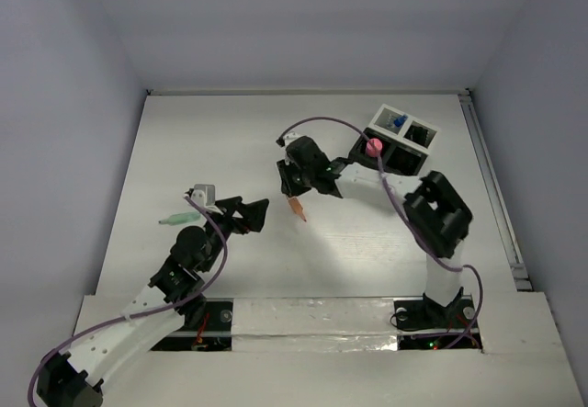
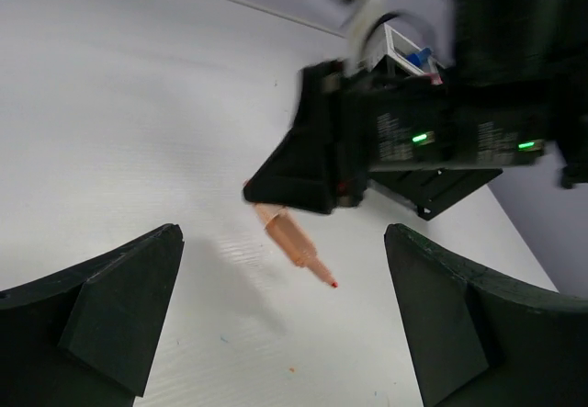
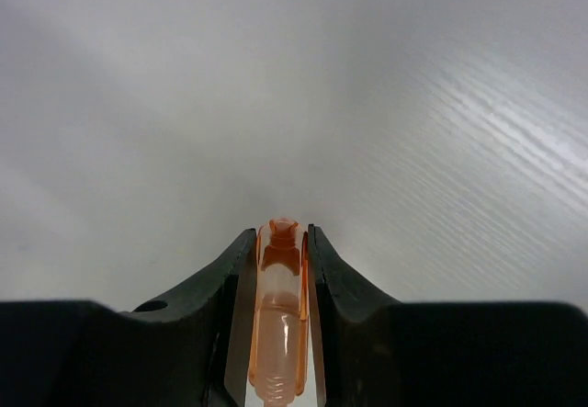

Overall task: Sort the stationery into containers
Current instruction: Pick up the pen from the center of the board, then close the pen cap on the pen.

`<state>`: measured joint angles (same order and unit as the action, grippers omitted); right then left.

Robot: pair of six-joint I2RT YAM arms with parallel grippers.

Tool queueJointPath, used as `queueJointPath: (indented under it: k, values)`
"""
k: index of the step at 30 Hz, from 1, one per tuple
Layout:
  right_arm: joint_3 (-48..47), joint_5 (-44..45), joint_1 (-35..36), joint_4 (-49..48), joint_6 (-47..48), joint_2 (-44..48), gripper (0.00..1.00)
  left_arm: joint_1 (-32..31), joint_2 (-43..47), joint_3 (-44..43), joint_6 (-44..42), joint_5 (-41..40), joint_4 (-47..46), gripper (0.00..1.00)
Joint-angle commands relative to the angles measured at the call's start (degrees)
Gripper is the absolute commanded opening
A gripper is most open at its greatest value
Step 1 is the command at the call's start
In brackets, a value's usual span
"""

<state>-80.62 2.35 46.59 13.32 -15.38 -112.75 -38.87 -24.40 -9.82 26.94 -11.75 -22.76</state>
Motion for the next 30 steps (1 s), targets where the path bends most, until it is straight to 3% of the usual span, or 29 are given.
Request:
queueJointPath:
  k: [1, 5, 8, 12, 18, 23, 30]
  values:
    - [3.9, -8.8, 0.5, -15.2, 2.5, 15.6, 0.11, 0.2, 2.9, 0.2, 0.6, 1.2, -0.5, 0.89]
    - [15.3, -15.9, 0.5, -28.7, 0.7, 27.0, 0.10, 0.2, 4.0, 0.3, 2.0, 1.8, -0.5, 0.87]
    - [15.4, -15.2, 0.5, -26.3, 0.4, 27.8, 0.09, 0.2, 2.1, -0.3, 2.9, 5.1, -2.7, 0.85]
    - [19.9, -17.8, 0.5, -33.1, -2.7, 32.1, 0.07, 0.2, -1.0, -2.2, 4.3, 8.2, -4.1, 0.84]
    - [19.9, -26.1, -0.6, -30.3, -8.3, 35.8, 0.04, 0.2, -1.5, -4.7, 6.5, 9.4, -6.6, 0.84]
    - [24.4, -33.8, -3.9, -34.8, -13.4, 39.4, 0.02, 0.2, -3.0, -6.1, 10.8, 13.0, -9.2, 0.86]
    - [26.2, -35.6, -3.9, -36.3, -14.5, 39.7, 0.01, 0.2, -5.9, -7.3, 14.4, 16.0, -10.9, 0.86]
